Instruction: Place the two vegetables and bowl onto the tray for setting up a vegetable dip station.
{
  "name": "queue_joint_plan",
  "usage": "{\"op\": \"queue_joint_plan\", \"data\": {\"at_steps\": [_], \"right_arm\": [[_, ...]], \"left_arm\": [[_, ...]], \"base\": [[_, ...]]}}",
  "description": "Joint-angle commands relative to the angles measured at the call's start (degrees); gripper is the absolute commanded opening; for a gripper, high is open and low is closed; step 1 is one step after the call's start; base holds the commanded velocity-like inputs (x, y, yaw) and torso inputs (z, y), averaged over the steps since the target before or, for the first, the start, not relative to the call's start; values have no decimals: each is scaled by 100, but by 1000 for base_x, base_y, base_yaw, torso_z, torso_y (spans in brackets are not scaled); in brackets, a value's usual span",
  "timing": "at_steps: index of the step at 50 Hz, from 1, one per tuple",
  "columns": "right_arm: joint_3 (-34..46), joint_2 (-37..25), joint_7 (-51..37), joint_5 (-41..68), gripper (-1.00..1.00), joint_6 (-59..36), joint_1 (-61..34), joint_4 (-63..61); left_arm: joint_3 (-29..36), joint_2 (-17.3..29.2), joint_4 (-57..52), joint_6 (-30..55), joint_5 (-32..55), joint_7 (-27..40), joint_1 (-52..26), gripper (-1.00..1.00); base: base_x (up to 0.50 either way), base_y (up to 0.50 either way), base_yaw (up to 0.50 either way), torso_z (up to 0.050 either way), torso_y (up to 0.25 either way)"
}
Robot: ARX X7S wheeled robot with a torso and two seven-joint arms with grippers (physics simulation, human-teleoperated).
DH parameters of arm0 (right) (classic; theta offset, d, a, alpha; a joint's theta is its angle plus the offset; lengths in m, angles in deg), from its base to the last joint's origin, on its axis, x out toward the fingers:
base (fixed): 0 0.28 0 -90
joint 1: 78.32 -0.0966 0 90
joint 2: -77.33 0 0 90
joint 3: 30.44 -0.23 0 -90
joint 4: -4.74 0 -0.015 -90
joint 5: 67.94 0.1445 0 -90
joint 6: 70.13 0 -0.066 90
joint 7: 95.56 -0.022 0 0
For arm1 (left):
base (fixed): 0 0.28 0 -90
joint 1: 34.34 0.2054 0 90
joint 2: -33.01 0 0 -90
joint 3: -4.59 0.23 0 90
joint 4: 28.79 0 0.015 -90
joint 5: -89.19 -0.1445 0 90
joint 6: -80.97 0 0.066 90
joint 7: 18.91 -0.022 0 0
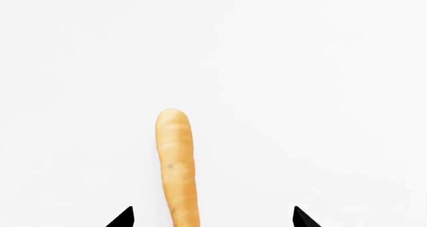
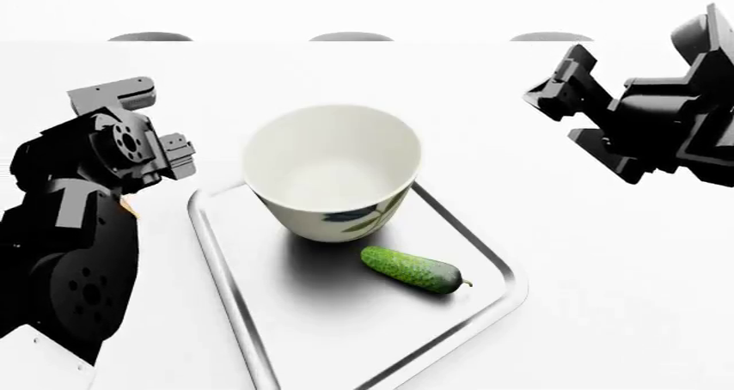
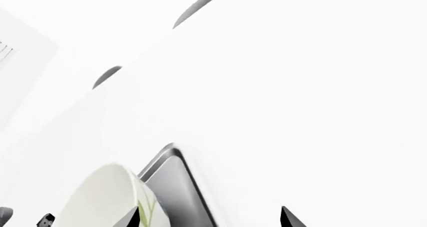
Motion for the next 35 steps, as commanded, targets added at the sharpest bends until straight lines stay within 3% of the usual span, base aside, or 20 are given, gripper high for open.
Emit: {"op": "queue_joint_plan", "data": {"at_steps": [1,7,8,35], "right_arm": [[-46,-71,56,6,100,79,106,-58],[-49,-91,83,-1,100,82,136,-43],[-46,-89,93,-12,100,91,153,-36],[-193,-326,91,138,100,251,351,-326]], "left_arm": [[-194,-53,3,-163,66,-33,175,100],[-562,117,2,-423,146,411,363,100],[-531,151,1,-402,92,459,388,-100],[-961,285,-8,-1213,95,750,529,-100]], "base": [[0,0,0,0,0],[0,0,0,0,0],[0,0,0,0,0],[0,0,0,0,0]]}}
